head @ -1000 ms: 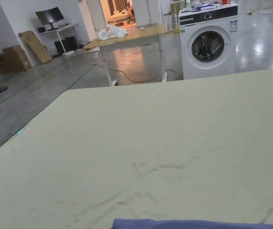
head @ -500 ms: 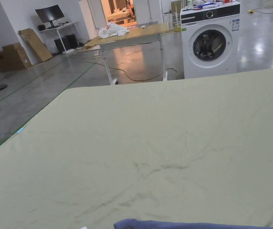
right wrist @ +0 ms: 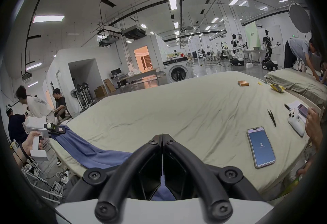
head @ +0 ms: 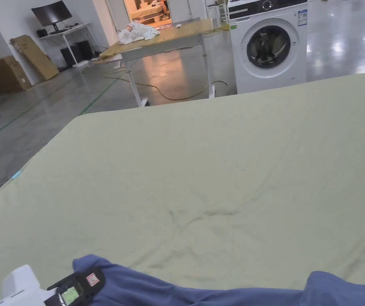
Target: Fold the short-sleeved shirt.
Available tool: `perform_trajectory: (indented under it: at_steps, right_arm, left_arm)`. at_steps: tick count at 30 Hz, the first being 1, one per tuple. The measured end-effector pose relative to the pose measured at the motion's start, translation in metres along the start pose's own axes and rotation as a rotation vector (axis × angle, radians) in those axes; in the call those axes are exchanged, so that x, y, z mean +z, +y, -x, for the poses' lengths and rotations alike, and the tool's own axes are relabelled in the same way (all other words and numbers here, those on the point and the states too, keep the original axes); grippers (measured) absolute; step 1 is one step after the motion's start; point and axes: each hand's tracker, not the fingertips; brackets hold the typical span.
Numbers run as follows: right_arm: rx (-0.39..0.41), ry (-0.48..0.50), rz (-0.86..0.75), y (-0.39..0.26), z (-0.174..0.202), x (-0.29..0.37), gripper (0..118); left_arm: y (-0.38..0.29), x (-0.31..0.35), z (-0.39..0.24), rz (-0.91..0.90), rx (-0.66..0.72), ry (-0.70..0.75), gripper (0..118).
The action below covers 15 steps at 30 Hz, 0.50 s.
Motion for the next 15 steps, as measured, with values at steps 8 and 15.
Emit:
perform_trajectory:
  at_steps: [8, 15]
  right_arm:
    - [0.035, -0.007, -0.009, 0.003, 0.006, 0.015, 0]
    - [-0.016, -0.049, -0.014, -0.006, -0.004, 0.028, 0]
  left_arm:
    - [-0.104, -0.098, -0.128, 0.238, -0.230, -0.143, 0]
    - [-0.134, -0.128, -0.168, 0.290, -0.270, -0.226, 23]
